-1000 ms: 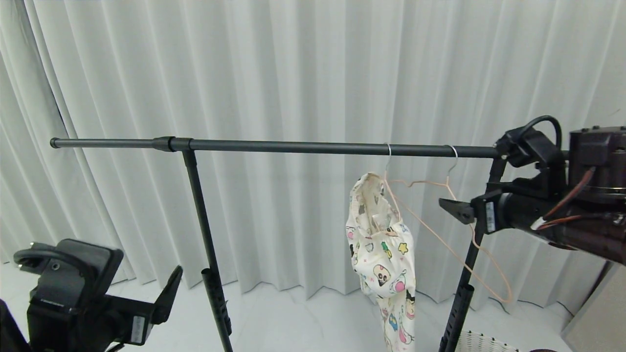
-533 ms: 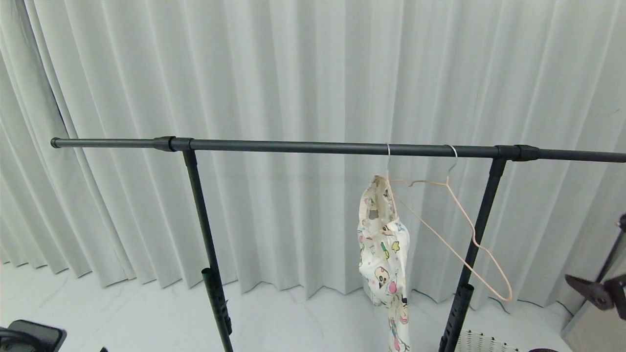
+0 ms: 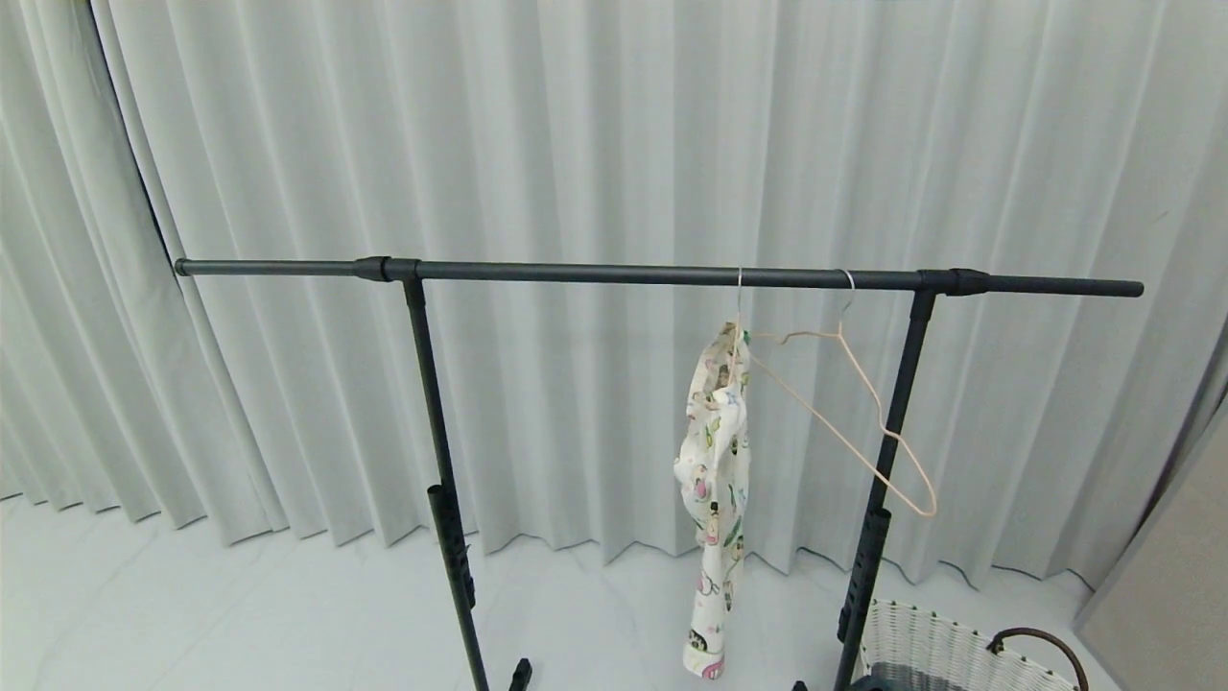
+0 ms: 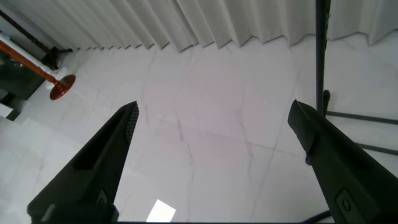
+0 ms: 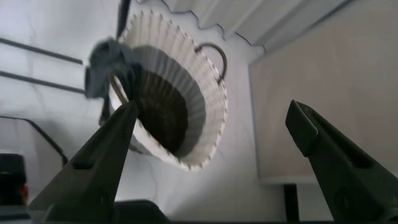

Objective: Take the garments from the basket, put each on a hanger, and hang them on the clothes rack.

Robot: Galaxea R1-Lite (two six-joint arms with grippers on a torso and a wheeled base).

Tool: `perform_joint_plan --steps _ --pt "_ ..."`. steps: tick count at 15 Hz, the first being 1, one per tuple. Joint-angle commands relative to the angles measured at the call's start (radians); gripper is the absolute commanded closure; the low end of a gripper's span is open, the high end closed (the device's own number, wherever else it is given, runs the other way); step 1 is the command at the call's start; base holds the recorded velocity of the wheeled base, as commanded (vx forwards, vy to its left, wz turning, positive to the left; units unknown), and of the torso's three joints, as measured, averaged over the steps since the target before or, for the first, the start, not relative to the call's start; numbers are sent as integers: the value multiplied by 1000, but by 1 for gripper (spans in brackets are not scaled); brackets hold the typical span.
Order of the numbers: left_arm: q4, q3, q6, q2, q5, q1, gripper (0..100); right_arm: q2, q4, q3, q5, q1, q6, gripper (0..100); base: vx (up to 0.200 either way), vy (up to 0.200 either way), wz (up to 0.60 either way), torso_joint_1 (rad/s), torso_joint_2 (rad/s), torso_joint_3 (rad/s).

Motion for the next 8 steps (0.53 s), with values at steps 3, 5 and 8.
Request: perform_joint_plan --steps 3,5,8 --pt "0 -2 -1 31 -13 6 0 -9 1 26 -18 -21 20 0 0 0 0 0 0 0" --pt "0 -2 1 36 -13 6 0 25 8 24 -23 -21 35 0 0 0 0 0 0 0" --pt "0 -2 1 34 -12 6 0 28 8 24 -23 -19 40 0 0 0 0 -123 263 131"
